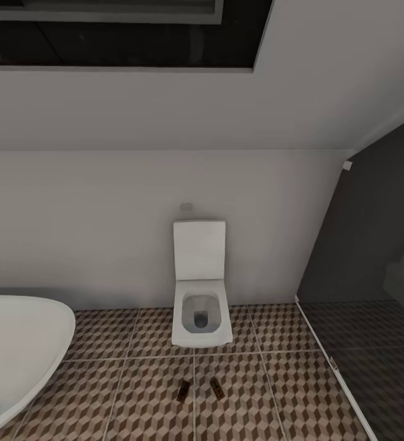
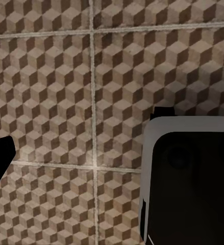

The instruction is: Take the four mousetraps from the cabinet in the bathroom and place them on the bathroom floor. Make sure all four end up on the same floor surface, and ensure that at least two of them are either under or directly next to the same bathroom sink.

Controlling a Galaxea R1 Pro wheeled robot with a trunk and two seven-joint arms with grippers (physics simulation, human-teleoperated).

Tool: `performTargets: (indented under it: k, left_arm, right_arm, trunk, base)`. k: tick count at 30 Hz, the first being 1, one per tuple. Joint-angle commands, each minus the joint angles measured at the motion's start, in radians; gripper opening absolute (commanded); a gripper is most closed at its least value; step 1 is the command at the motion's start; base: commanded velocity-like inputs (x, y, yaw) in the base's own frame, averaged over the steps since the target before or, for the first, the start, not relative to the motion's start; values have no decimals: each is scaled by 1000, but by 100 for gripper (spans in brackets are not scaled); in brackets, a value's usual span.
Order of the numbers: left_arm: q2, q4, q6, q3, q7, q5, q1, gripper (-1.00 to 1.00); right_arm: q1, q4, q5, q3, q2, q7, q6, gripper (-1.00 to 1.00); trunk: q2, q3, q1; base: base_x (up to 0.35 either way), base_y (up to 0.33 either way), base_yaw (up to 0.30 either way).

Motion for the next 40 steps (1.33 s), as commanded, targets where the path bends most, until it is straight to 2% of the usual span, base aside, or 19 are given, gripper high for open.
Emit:
performTargets:
  k: [1,40]
  left_arm:
    - [0,2,-3,-6,2,2,-1,100]
    - [-1,2,-3,-6,2,2,-1,100]
  right_arm:
    - [-1,0,-8,9,0,-3,-2,100]
    - [-1,0,-8,9,0,-3,-2,100]
  trunk:
    - [-2,-2,1]
    - [-2,-2,1]
  base:
    - [0,0,0]
    - [0,0,0]
